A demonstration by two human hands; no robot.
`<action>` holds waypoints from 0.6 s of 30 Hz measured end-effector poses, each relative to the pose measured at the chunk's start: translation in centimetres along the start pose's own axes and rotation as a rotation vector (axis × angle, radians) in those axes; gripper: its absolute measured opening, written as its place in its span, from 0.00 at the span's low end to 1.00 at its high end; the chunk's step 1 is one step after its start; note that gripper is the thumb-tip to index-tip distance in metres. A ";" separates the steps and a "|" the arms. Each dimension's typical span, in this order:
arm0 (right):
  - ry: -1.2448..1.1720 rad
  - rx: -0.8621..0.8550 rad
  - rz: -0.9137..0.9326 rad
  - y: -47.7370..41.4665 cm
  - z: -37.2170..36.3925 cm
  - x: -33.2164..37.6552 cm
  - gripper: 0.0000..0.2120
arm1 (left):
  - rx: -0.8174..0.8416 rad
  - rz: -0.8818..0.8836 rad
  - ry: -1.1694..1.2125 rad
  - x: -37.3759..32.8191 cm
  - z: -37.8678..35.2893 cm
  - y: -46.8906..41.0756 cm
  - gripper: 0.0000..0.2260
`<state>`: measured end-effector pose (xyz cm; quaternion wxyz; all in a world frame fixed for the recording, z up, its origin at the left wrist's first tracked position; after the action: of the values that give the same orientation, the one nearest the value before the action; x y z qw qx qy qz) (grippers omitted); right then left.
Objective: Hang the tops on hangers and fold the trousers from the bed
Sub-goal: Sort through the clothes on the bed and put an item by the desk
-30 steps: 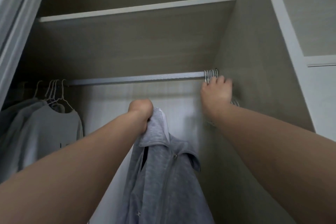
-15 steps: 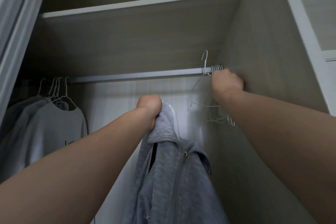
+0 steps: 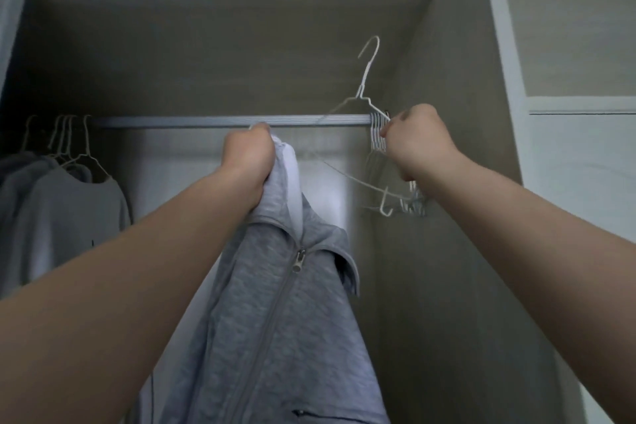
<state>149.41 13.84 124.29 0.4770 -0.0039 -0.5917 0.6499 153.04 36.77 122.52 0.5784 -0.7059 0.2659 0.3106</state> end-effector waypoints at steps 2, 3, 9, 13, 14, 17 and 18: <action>-0.060 -0.020 0.065 2.9 0.9 0.2 0.13 | -0.008 -0.003 -0.002 -0.5 0.1 1.4 0.10; -0.085 -0.029 0.097 4.5 1.4 0.2 0.13 | -0.008 0.008 0.002 -0.7 0.1 2.1 0.10; -0.281 -0.067 0.168 12.6 5.9 -0.5 0.16 | -0.005 0.022 0.026 -3.5 -0.5 7.2 0.10; -0.453 -0.060 0.161 17.5 10.0 -2.8 0.15 | 0.018 0.021 0.018 -5.9 -2.3 11.5 0.09; -0.491 -0.058 0.150 18.6 11.3 -3.6 0.15 | 0.013 0.017 0.013 -6.5 -2.8 12.7 0.09; -0.573 -0.055 0.111 22.7 15.5 -6.2 0.13 | 0.010 0.022 0.008 -8.1 -4.9 16.9 0.10; -0.599 -0.050 0.107 24.4 17.0 -7.1 0.14 | 0.007 0.024 0.011 -8.6 -5.8 18.5 0.09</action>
<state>128.65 0.16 106.56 0.2461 0.1453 -0.7208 0.6315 134.50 27.74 117.66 0.5757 -0.7021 0.2786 0.3130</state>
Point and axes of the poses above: each hand's wrist, its own y-axis away from the middle knuckle, its own z-axis out of the back of the hand, x = y × z, the point moved 4 cm from there along -y, towards the middle knuckle, and after that the axes turned 13 degrees about x, right-handed, at the moved point
